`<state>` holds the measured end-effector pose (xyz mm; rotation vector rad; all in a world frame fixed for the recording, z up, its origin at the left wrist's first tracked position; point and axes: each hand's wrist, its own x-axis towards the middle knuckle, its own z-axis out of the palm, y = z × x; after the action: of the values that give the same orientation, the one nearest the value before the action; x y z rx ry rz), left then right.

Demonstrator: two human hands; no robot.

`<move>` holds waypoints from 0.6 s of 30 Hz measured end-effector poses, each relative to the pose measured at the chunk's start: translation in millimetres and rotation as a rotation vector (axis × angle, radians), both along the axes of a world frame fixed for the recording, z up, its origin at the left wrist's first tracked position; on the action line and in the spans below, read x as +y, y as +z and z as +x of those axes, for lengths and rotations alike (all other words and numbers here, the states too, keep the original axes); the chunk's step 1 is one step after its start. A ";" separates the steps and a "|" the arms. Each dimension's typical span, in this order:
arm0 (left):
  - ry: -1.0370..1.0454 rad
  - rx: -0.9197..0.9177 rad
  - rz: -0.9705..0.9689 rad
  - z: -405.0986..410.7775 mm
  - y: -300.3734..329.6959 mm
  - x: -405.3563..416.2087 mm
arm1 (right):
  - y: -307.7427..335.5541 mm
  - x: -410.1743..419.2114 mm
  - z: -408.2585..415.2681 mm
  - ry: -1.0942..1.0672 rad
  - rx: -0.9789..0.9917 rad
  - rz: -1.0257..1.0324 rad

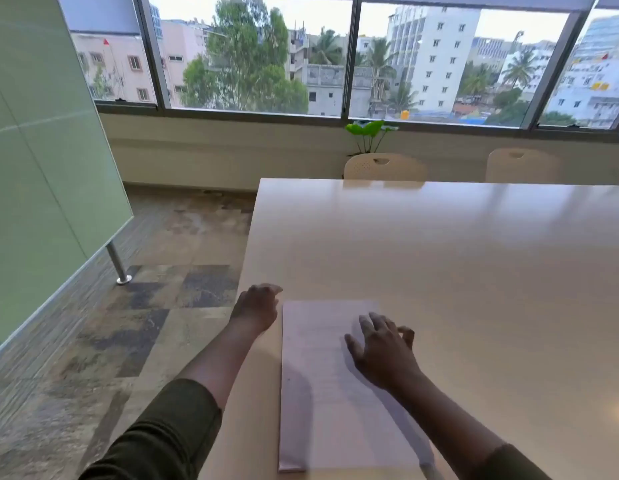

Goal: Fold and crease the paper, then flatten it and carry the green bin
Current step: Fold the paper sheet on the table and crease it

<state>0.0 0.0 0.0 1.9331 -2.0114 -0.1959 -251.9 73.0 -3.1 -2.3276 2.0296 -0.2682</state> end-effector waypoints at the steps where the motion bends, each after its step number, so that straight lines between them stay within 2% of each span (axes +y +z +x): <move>1: 0.010 -0.007 0.004 0.6 -1.3 -1.5 | -2.1 2.6 2.1 -0.017 0.012 0.024; 8: 0.045 0.016 -0.101 9.2 -17.2 -6.8 | -28.7 6.2 0.2 0.002 -0.001 0.076; 12: 0.023 0.052 -0.090 12.5 -10.7 -13.6 | -29.6 0.3 -6.2 0.068 0.017 0.098; 15: 0.014 0.154 -0.075 11.2 -4.0 -17.9 | -28.6 -7.2 -14.3 0.128 0.027 0.098; 18: -0.018 0.347 -0.060 0.9 3.6 -11.2 | -25.6 -16.4 -24.6 0.195 0.045 0.098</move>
<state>0.9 -11.2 3.6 1.7079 -1.7850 -0.4379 -276.5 56.6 -28.7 -2.4672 1.7711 -0.1063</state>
